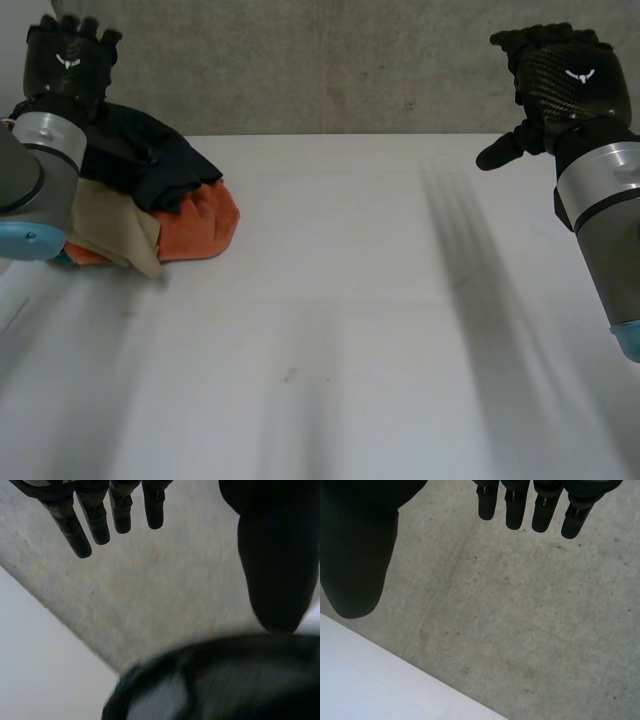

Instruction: Fold the laundry.

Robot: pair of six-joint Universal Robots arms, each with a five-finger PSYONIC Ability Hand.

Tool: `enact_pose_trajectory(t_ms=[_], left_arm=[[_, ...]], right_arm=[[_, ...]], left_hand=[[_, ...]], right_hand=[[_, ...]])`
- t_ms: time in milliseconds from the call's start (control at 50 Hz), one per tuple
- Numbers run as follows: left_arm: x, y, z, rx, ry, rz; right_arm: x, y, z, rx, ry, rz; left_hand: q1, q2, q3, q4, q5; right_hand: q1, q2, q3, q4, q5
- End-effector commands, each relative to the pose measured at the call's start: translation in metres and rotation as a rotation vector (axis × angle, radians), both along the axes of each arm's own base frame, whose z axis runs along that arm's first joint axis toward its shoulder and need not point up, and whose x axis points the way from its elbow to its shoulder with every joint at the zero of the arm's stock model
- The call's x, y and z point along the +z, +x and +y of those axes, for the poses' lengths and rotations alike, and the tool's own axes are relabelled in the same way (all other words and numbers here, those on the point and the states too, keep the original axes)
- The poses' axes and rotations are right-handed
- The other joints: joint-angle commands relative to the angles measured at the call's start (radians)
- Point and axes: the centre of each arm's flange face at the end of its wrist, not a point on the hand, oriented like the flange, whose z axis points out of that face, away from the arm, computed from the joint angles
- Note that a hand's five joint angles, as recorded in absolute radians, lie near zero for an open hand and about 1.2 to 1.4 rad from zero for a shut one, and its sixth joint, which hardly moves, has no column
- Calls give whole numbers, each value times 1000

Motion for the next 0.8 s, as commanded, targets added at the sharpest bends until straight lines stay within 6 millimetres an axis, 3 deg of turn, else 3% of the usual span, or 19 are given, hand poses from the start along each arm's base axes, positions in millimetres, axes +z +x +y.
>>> enact_pose_trajectory(t_ms=[20,80,100,120,140,240,320,340,400,420,500,540,600,680,700,800], left_arm=[[-58,20,-55,54,14,-184],[-59,18,-56,23,6,-189],[-58,17,-56,18,0,-188],[-55,15,-56,15,-7,-178],[-54,14,-56,17,-7,-171],[-38,6,-51,24,-31,-98],[13,-15,-26,-19,-97,24],[35,-23,-10,-61,-119,93],[64,-38,15,-148,-137,216],[84,-47,33,-214,-147,303],[121,-67,77,-390,-136,516],[126,-76,92,-454,-106,589],[113,-95,111,-544,4,672],[68,-135,132,-629,196,678],[42,-151,139,-641,285,661],[-29,-194,175,-680,543,589]], right_arm=[[-10,2,-5,-4,21,27],[-11,3,-6,-6,15,51],[-12,3,-6,-9,10,63],[-12,3,-7,-10,9,71],[-13,3,-7,-11,10,77],[-14,3,-9,-15,9,82],[-14,1,-10,-19,9,82],[-13,0,-11,-24,8,82],[-12,-1,-12,-27,3,80],[-11,-1,-12,-27,1,78],[-8,-1,-13,-26,-8,74],[-5,-1,-12,-26,-14,73],[-4,-2,-13,-28,-17,69],[-1,-2,-13,-33,-22,69],[-1,-2,-14,-33,-20,69],[1,-3,-15,-38,-22,71]], left_hand=[[5,5,1,11,-10],[414,414,411,420,400],[637,637,634,643,622],[1020,1020,1017,1026,1005],[1154,1154,1151,1160,1140],[1188,1188,1184,1194,1173],[1188,1188,1184,1194,1173],[1188,1188,1184,1194,1173],[1188,1188,1184,1194,1173],[1188,1188,1184,1194,1173],[1188,1188,1184,1194,1173],[1188,1188,1184,1194,1173],[1188,1188,1184,1194,1173],[1188,1188,1184,1194,1173],[1188,1188,1184,1194,1173],[1188,1188,1184,1194,1173]], right_hand=[[-52,-39,-32,-32,-44],[-52,-39,-32,-32,-44],[-52,-39,-32,-32,-44],[-52,-39,-32,-32,-44],[-52,-39,-32,-32,-44],[-52,-39,-32,-32,-44],[-52,-39,-32,-32,-44],[-52,-39,-32,-32,-44],[-52,-39,-32,-32,-44],[-52,-39,-32,-32,-44],[-52,-39,-32,-32,-44],[-52,-39,-32,-32,-44],[-52,-39,-32,-32,-44],[-52,-39,-32,-32,-44],[-52,-39,-32,-32,-44],[-52,-39,-32,-32,-44]])
